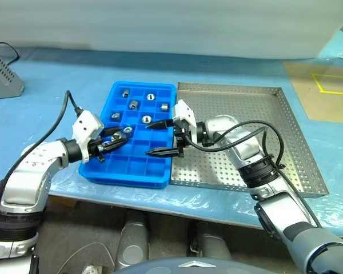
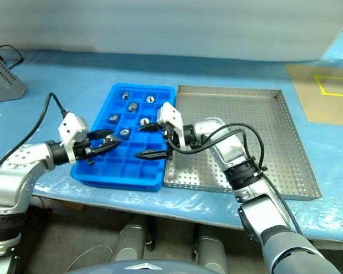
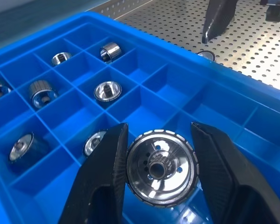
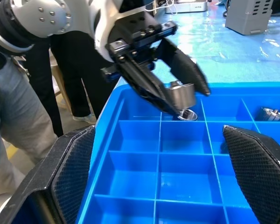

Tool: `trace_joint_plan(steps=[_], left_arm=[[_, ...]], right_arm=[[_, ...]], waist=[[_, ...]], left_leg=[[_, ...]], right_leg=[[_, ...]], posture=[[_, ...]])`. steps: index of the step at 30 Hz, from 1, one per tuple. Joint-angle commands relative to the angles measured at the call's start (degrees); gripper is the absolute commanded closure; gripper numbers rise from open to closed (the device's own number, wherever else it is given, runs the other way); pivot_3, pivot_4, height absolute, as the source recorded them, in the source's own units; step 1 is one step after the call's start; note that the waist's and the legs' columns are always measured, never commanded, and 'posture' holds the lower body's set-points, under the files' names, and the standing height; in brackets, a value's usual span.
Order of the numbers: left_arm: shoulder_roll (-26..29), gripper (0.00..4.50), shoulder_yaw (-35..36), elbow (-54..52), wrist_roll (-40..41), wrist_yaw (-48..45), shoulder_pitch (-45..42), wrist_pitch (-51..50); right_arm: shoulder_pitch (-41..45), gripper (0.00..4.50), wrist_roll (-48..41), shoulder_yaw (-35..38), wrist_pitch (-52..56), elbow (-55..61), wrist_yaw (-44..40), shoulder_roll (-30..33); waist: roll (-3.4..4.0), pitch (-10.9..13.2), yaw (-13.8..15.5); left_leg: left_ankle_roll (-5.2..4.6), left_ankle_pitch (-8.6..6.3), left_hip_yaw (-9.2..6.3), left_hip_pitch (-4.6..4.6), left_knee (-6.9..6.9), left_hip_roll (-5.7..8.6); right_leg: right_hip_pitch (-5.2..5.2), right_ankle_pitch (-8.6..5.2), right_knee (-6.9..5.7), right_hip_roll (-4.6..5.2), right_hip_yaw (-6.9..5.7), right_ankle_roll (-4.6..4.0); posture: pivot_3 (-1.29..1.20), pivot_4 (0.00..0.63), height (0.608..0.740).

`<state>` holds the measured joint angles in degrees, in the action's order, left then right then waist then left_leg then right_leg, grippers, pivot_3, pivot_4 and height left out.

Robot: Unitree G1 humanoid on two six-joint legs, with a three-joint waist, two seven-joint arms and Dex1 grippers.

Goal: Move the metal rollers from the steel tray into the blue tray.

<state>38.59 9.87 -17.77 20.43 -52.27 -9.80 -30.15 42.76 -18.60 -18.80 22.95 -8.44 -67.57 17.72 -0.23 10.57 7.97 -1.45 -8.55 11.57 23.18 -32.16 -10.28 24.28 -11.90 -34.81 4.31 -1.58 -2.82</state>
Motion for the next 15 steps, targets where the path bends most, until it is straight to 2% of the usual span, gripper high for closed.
trace_joint_plan(steps=[1, 7, 15], left_arm=[[1.56, 2.71, 0.81, -4.26, 0.87, 0.29, 4.75, -0.26], [3.59, 2.71, -0.83, -5.78, -0.86, 1.08, 10.99, -0.25], [2.61, 2.71, -3.46, -5.27, 1.08, 2.72, 10.04, -3.68]], right_arm=[[1.57, 0.0, 0.83, 0.77, -1.95, -1.1, -0.57, -0.07], [0.86, 0.0, 1.68, 0.67, -2.56, -1.29, -0.91, -0.02], [0.73, 0.0, 2.53, 0.96, -2.79, -1.38, -0.48, -0.34]], waist=[[0.0, 0.0, 0.24], [0.0, 0.0, 0.76], [-0.01, -0.01, 0.78]], left_leg=[[0.0, 0.0, 0.0, 0.0, 0.0, 0.0], [0.09, 0.05, 0.0, 0.0, 0.2, -0.02], [0.1, 0.06, 0.0, -0.06, 0.23, 0.01]], right_leg=[[0.01, 0.0, 0.0, 0.0, 0.01, 0.0], [0.1, -0.03, 0.02, -0.05, 0.01, 0.01], [0.09, -0.05, 0.01, -0.04, 0.05, 0.05]], posture=[[0.29, 0.15, 0.74], [0.29, 0.15, 0.74], [0.28, 0.15, 0.74]])
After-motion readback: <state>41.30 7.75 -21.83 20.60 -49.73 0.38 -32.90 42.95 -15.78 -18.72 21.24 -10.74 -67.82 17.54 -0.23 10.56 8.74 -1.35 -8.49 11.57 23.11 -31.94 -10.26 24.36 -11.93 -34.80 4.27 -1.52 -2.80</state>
